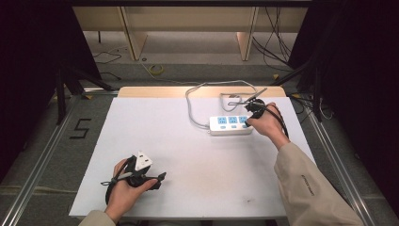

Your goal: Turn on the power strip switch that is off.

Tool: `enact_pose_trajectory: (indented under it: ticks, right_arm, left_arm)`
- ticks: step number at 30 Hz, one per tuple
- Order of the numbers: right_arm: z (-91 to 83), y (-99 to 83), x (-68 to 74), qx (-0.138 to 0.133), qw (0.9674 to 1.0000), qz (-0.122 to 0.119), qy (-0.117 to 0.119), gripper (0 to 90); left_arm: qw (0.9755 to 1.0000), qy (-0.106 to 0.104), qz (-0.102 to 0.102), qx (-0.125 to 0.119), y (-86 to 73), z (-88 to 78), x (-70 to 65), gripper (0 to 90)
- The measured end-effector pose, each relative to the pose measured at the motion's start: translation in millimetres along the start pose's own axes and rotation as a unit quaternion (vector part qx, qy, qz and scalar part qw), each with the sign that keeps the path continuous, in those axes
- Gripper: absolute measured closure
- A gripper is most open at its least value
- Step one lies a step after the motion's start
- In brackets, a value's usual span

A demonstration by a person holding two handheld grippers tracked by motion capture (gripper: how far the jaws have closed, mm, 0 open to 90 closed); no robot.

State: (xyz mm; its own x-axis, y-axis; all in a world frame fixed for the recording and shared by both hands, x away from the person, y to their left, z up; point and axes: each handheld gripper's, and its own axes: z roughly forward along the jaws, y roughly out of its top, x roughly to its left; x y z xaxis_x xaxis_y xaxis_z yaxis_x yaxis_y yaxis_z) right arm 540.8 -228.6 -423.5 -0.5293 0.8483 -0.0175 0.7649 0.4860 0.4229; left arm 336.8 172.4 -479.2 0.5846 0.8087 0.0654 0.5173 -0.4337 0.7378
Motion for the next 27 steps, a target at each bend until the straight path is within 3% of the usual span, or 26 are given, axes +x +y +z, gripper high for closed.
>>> enact_pose_trajectory:
  ticks: [27]
  right_arm:
    - [7.1,8.7,1.9,0.009,1.0000,0.003,0.001,90.0]
  left_arm:
    - [1.0000,-0.002,0.000,0.001,-0.1,0.3,-0.4,20.6]
